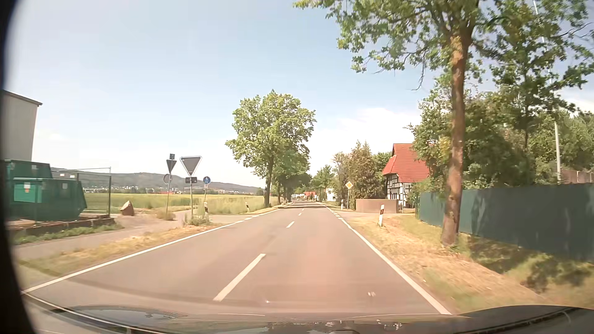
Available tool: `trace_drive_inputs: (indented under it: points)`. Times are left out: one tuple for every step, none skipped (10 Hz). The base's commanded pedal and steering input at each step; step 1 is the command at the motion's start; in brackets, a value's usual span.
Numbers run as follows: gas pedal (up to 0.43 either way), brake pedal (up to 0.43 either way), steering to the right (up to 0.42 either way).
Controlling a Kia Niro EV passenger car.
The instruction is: Follow the waypoints while adhering to traffic rules and regulations
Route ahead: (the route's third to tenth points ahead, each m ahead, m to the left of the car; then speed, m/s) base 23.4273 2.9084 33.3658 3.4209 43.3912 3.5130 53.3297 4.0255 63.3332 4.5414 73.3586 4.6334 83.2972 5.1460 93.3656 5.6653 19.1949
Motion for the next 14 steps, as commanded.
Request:
trace_drive_inputs:
  points:
    - [0.429, 0.000, 0.001]
    - [0.429, 0.000, 0.001]
    - [0.429, 0.000, 0.001]
    - [0.429, 0.000, 0.001]
    - [0.429, 0.000, 0.001]
    - [0.429, 0.000, 0.001]
    - [0.429, 0.000, 0.001]
    - [0.429, 0.000, 0.001]
    - [0.429, 0.000, 0.000]
    - [0.429, 0.000, -0.005]
    - [0.429, 0.000, -0.005]
    - [0.429, 0.000, -0.004]
    - [0.429, 0.000, -0.004]
    - [0.429, 0.000, -0.004]
